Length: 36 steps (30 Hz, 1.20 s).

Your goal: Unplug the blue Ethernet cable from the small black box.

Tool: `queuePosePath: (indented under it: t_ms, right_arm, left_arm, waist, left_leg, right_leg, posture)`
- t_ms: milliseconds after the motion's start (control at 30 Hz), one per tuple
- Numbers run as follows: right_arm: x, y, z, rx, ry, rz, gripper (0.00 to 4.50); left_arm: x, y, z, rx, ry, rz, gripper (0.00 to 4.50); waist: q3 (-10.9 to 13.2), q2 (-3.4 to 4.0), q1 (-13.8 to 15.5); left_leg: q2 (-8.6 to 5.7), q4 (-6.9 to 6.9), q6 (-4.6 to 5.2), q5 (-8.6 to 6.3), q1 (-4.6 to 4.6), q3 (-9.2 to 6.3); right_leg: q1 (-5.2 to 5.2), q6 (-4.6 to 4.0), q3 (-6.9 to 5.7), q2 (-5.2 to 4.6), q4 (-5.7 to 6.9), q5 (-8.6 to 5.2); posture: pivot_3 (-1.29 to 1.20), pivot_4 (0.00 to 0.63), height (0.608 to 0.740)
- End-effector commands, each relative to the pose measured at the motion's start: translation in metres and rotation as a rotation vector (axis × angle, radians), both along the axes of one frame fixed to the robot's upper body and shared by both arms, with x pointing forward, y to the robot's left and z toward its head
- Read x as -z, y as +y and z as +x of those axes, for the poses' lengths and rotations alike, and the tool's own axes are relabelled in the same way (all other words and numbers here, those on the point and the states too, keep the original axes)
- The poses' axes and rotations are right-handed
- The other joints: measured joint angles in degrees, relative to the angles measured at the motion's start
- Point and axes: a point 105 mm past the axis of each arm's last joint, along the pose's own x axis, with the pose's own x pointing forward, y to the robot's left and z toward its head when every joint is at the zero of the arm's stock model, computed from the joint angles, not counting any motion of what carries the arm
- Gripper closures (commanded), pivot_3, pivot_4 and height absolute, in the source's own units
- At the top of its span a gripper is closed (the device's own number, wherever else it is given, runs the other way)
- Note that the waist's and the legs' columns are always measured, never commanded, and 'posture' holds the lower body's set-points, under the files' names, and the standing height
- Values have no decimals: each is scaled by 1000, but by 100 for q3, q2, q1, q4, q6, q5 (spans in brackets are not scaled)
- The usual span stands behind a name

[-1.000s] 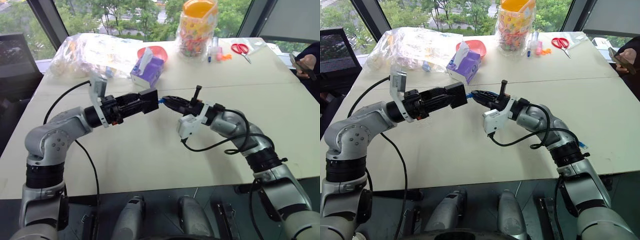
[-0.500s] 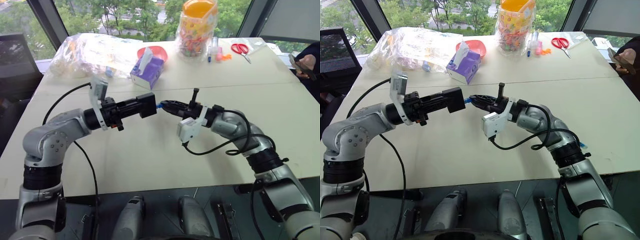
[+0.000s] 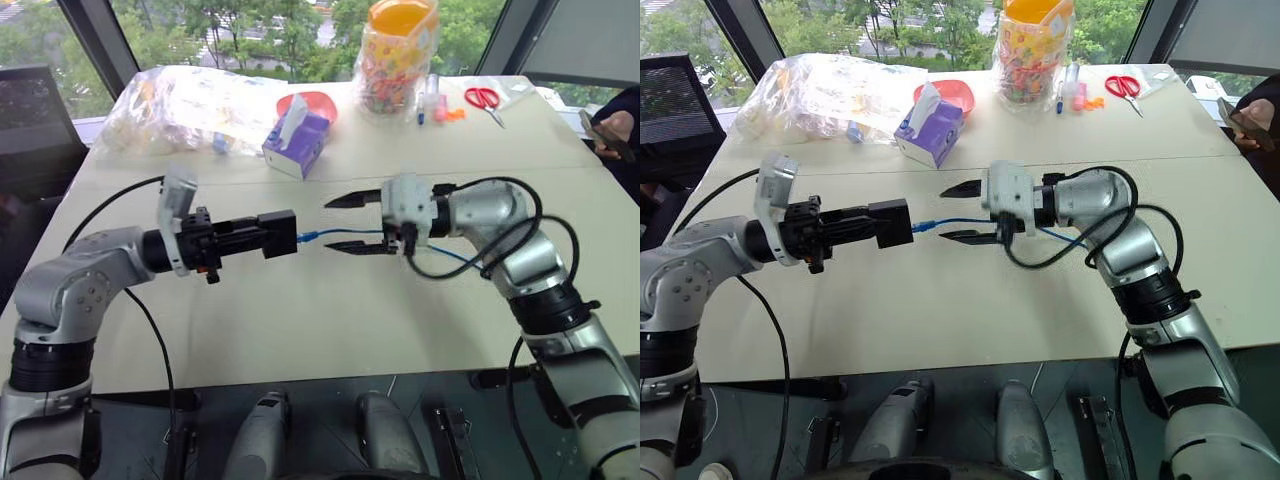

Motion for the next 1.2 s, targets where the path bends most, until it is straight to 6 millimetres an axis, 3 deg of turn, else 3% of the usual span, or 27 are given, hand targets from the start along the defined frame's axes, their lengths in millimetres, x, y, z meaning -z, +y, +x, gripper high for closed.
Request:
queuePosePath:
  t_ms: [33, 267, 633, 767, 1200]
  right_arm:
    - [-12, 8, -9, -76, 166, 49, 1547]
    - [-21, 22, -1, -83, 310, 111, 1547]
    - [-13, 26, 4, -75, 329, 82, 1547]
    - [-12, 26, 3, -79, 336, 65, 3269]
    - [-9, 29, -6, -121, 386, 32, 3269]
  left_arm:
    - [-20, 1, -4, 29, -63, -42, 4021]
    - [-22, 1, -8, 62, -49, -36, 4021]
    - [-25, 2, -12, 83, -44, -23, 4021]
    - [-25, 3, -12, 84, -45, -17, 4021]
    - [-25, 2, -10, 89, -57, -15, 4021]
  waist:
    - [0, 0, 0]
    - [0, 0, -7]
    - [0, 0, -9]
    - [0, 0, -13]
    - [0, 0, -13]
  left_leg:
    - [1, -2, 1, -1, -1, 0]
    - [0, -8, 2, -2, -11, 4]
    - [0, -9, 1, -2, -12, 5]
    - [0, -10, 1, -2, -12, 6]
    - [0, -11, 1, -2, -12, 6]
  right_leg:
    - [-1, -1, -2, 0, -2, -1]
    - [-17, -1, -3, 1, -3, -1]
    - [-18, 0, -3, 1, -2, -1]
    - [-19, 0, -3, 1, -2, -1]
    - [-20, 0, -3, 2, -2, -1]
  posture:
    - [0, 150, 728]
    - [0, 150, 728]
    - [0, 150, 728]
    - [0, 150, 728]
    - [0, 150, 728]
